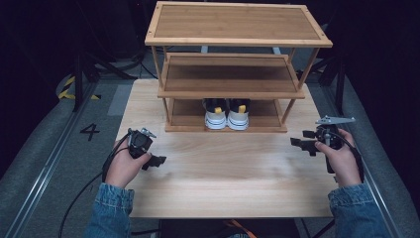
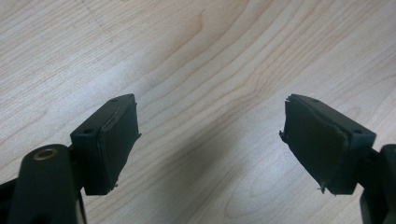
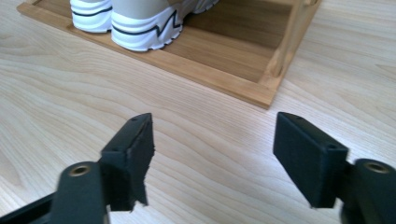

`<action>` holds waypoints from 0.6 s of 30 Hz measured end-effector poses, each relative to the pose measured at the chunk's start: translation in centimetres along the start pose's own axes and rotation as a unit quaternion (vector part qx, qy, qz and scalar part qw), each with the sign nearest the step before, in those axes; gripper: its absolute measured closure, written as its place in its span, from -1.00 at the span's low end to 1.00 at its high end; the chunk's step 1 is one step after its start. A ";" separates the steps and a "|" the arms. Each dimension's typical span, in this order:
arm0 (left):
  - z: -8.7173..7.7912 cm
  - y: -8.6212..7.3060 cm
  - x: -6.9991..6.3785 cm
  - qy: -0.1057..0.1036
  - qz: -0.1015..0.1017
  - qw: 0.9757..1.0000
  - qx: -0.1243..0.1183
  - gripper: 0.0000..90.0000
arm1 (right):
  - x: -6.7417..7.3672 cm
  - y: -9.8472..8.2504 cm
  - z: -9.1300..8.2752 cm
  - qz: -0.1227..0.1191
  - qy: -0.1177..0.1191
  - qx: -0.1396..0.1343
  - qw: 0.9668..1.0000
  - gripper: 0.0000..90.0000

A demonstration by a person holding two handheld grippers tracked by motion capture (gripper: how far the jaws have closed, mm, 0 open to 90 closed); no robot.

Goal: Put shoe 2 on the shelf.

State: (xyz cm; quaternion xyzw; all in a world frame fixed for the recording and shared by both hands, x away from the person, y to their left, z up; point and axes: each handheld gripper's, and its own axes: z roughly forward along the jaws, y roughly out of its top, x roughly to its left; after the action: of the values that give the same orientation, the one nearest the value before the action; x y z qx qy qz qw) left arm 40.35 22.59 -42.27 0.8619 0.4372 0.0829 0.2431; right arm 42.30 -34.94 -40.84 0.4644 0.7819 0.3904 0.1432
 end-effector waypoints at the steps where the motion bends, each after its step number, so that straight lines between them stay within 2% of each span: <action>1: 0.0 0.0 0.0 -0.003 -0.003 1.000 -0.002 -0.58 | -0.3 -0.3 0.0 -0.004 0.008 0.003 1.000 -0.45; 4: 0.1 -0.1 0.2 -0.014 -0.010 1.000 -0.010 -0.58 | -1.1 -1.1 0.1 -0.013 0.036 0.005 0.999 -0.47; 6: 0.1 -0.1 0.2 -0.016 -0.013 1.000 -0.011 -0.58 | -1.3 -1.3 0.2 -0.011 0.043 0.004 0.999 -0.47; 7: 0.1 -0.2 0.4 -0.015 -0.020 0.999 -0.018 -0.58 | -1.8 -1.9 0.6 -0.014 0.033 -0.002 0.999 -0.47; 8: 0.1 -0.2 0.4 -0.015 -0.020 0.999 -0.018 -0.58 | -1.8 -1.9 0.6 -0.014 0.033 -0.002 0.999 -0.47; 11: 0.2 -0.3 0.7 -0.014 -0.028 0.999 -0.028 -0.58 | -2.5 -2.2 0.9 -0.029 0.012 -0.007 0.999 -0.47; 15: 0.5 -0.7 1.2 -0.019 -0.025 0.999 -0.040 -0.59 | -3.3 -2.8 1.6 -0.048 0.004 -0.001 0.999 -0.47; 18: 0.7 -0.9 1.5 -0.024 -0.021 0.998 -0.046 -0.59 | -3.7 -3.4 2.3 -0.058 0.006 -0.009 0.998 -0.46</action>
State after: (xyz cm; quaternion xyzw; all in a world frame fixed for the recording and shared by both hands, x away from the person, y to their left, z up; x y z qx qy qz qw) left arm 40.86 24.00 -43.45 0.8422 0.4449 0.0768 0.2946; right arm 43.46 -37.82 -45.35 0.4143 0.8050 0.3913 0.1650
